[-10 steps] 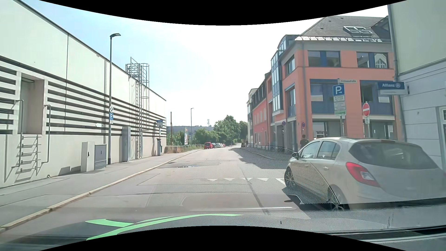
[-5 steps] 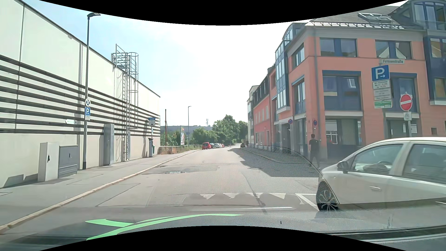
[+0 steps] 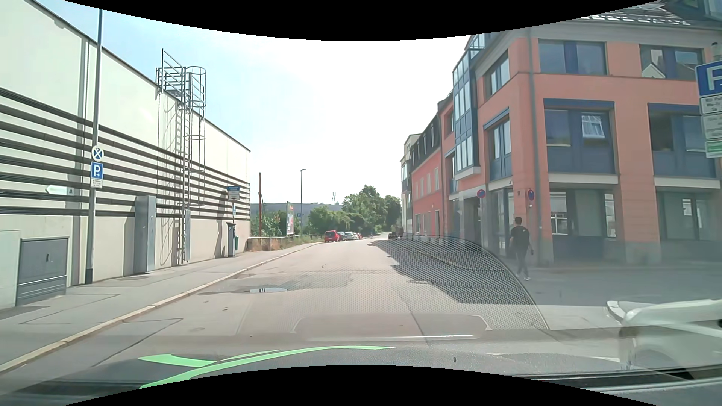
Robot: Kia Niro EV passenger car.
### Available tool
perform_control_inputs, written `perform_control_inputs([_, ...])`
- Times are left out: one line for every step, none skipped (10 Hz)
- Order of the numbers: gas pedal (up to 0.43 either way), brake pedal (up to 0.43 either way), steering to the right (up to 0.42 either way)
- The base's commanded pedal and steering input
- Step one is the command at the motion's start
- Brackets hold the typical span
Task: Follow the waypoints while adhering to traffic rules and regulations
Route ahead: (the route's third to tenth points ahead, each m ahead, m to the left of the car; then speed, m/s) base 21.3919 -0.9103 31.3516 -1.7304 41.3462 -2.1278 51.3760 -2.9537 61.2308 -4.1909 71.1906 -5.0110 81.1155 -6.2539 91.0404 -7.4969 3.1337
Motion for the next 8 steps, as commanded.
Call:
perform_control_inputs([0.000, 0.000, 0.011])
perform_control_inputs([0.000, 0.000, 0.010])
perform_control_inputs([0.000, 0.000, 0.010])
perform_control_inputs([0.000, 0.000, 0.010])
perform_control_inputs([0.000, 0.000, 0.009])
perform_control_inputs([0.118, 0.000, 0.009])
perform_control_inputs([0.150, 0.000, 0.009])
perform_control_inputs([0.189, 0.000, 0.009])
